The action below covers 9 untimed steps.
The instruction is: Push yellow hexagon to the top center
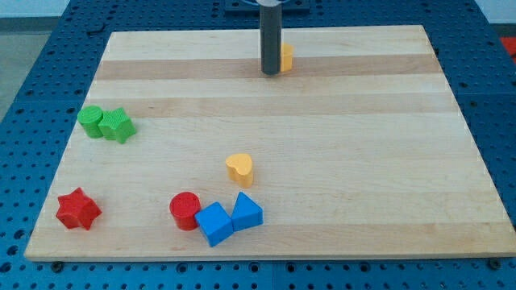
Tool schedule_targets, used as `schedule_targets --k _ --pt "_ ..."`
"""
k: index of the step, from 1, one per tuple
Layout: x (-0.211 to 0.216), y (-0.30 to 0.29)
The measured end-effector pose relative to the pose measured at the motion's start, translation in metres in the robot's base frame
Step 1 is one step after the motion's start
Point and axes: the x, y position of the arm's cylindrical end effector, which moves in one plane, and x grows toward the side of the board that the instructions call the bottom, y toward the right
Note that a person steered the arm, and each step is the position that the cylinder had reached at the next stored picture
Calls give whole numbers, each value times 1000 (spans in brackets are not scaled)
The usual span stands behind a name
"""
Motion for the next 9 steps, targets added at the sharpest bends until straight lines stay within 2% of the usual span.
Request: schedule_targets --k 1,4,7,9 --pt "-20 -4" --pt "21 6" --pt "-31 18" --pt "-27 44"
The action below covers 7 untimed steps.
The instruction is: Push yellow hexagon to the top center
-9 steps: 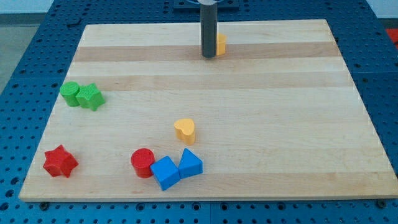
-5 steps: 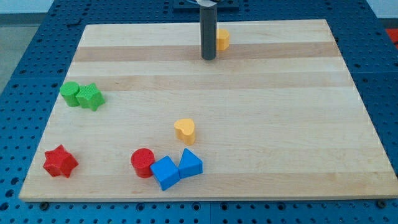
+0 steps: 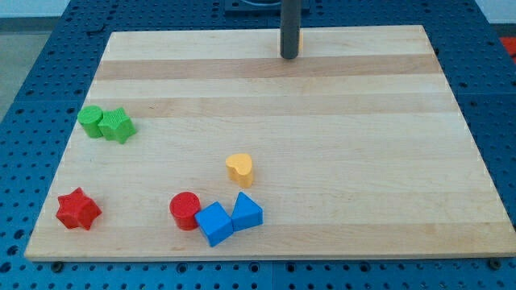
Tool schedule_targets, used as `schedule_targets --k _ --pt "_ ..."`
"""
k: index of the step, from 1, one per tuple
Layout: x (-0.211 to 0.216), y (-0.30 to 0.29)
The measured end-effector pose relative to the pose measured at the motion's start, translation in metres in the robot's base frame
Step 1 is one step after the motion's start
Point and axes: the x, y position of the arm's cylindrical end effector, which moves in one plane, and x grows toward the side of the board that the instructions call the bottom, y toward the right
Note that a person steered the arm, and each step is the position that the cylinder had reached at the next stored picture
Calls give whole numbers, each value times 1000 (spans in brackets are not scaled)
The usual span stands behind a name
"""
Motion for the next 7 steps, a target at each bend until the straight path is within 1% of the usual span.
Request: schedule_targets --k 1,2,4,5,6,7 --pt "0 21" --pt "-7 25" --pt "-23 -4" --pt "-24 -22" --pt "-20 -15" --pt "10 15"
